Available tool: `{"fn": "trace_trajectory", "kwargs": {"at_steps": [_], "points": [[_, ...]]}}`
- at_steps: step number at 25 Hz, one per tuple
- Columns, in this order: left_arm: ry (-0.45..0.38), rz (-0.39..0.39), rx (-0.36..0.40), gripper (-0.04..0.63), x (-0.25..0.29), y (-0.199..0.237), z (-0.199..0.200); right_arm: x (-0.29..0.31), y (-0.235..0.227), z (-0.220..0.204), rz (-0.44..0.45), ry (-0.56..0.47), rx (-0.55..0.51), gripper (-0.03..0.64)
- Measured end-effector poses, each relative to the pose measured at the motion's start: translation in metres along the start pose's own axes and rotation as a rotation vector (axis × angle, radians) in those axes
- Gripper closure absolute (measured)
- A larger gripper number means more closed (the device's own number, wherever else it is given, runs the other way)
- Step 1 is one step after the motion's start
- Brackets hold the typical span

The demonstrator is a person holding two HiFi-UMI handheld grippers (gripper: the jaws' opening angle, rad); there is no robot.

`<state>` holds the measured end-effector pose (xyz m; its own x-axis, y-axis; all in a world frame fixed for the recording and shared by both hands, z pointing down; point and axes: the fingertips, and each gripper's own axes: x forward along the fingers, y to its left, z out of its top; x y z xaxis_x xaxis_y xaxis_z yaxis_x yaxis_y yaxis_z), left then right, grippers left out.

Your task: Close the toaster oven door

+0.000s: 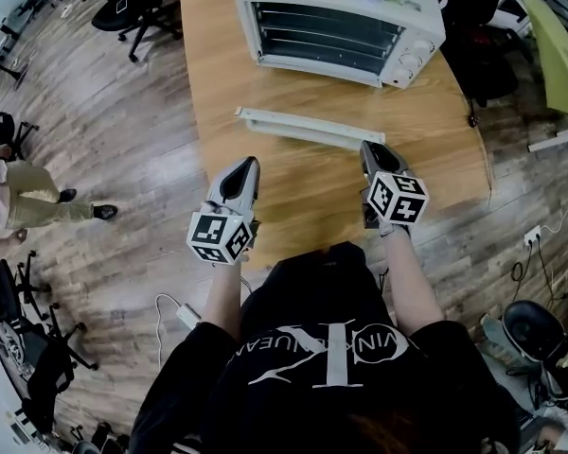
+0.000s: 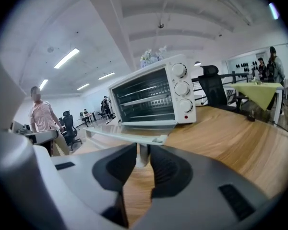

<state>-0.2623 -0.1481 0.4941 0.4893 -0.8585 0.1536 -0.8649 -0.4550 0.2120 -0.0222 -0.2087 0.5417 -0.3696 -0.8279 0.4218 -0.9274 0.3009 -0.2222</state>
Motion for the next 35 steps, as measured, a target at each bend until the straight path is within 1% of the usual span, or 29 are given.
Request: {"fn": "trace_trajectory", "kwargs": {"at_steps": [5,17,24,35], "points": [[-0.022,0.01,0.004,0.586,0.004,-0.002,0.011,-0.005,-0.001,0.032,0.007,-0.058,-0.027,0.54],[-0.055,0.031,0.003,0.586,0.031,0.006,0.043,-0.003,-0.001,0.086,0.031,-0.128,-0.074,0.54],[-0.075,0.039,0.003,0.586,0.053,0.01,0.063,0.003,-0.008,0.125,0.047,-0.175,-0.068,0.54],[-0.084,0.057,0.0,0.586,0.077,0.023,0.09,0.016,-0.012,0.17,0.053,-0.194,-0.074,0.54]]}}
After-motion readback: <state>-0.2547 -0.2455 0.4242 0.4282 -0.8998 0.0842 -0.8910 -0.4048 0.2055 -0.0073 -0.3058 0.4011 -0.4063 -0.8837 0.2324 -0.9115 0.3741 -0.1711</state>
